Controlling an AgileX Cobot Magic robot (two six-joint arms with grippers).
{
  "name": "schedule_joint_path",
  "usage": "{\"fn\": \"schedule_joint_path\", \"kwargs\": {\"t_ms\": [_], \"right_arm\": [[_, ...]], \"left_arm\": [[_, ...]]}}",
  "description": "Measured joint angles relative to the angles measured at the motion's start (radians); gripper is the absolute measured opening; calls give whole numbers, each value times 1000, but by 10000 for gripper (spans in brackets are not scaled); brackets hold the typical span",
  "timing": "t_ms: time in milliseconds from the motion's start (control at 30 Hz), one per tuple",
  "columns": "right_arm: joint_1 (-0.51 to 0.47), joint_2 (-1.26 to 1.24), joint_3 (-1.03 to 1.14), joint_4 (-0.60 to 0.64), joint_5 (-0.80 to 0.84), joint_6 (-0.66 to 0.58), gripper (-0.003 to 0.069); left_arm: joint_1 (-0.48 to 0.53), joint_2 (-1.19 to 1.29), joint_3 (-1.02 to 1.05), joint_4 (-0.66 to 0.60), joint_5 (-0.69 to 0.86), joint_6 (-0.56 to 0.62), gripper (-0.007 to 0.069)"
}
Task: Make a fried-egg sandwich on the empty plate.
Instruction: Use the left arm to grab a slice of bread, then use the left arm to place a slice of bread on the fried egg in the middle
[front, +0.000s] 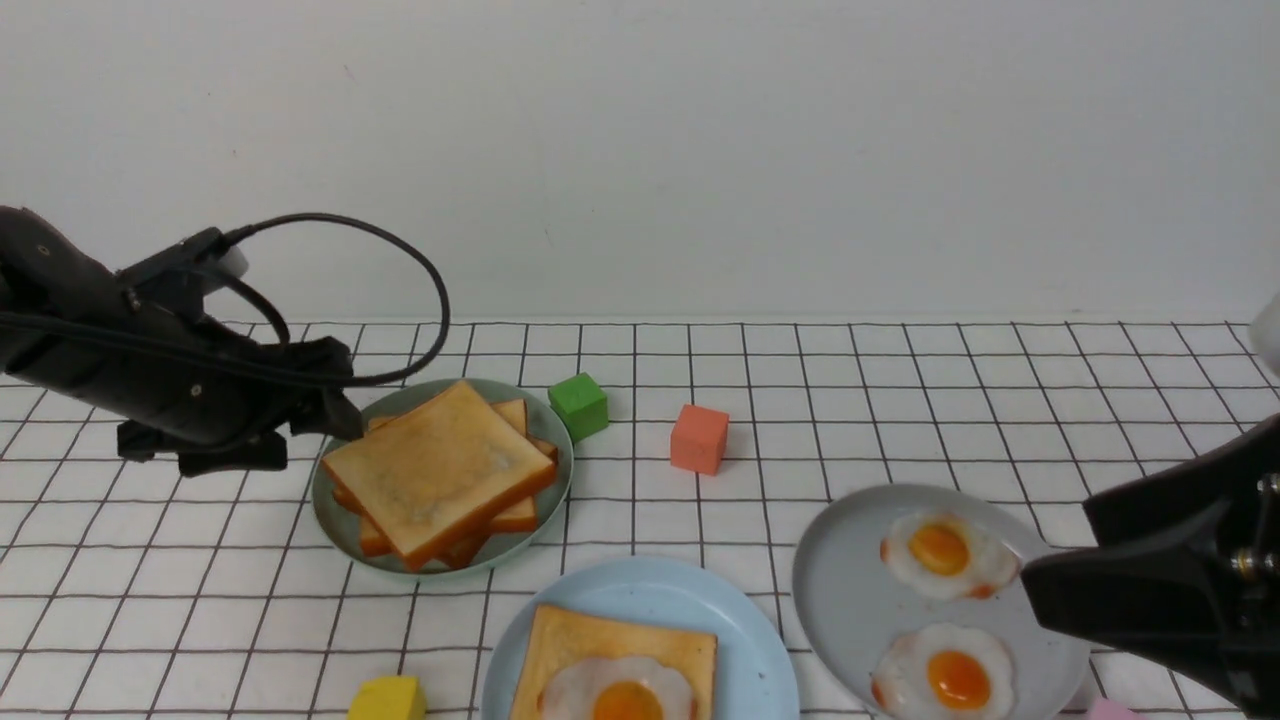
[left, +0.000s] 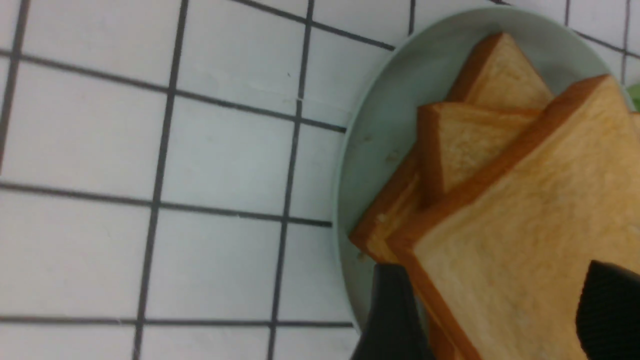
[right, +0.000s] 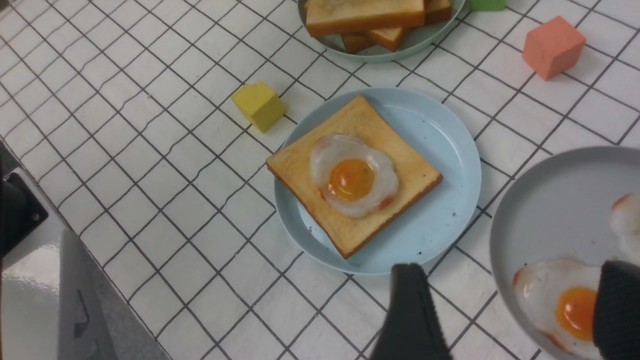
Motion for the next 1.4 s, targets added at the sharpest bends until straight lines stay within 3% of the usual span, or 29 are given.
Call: {"fn": "schedule_joint_path", "kwargs": {"t_ms": [200,367,400,633,700,867,1067,1400], "right_arm": [[0,0,0,19,2,0,479],[0,0,0,20,2,0,479],[0,0,0,20,2,0,479],[0,0,0,23,21,0,477],[0,0,0,23,22,0,476],[0,0,0,23,30,0,476],[0,0,0,23,32,0,476],[0,0,0,23,20,0,476]], "left_arm": [[0,91,0,-157,-36,197,413],[0,108,-5,-298,-37,317,295],[0,108,-5,-300,-37,317,290],[0,103,-6,-283,-32,330,39],[0,84,-6,-256,-12,331,8],[1,-27,-6,-246,92,446,8],[-62,-113,-6,-404,365,655,8],[-194,-23,-6,-307,433,548,8]]}}
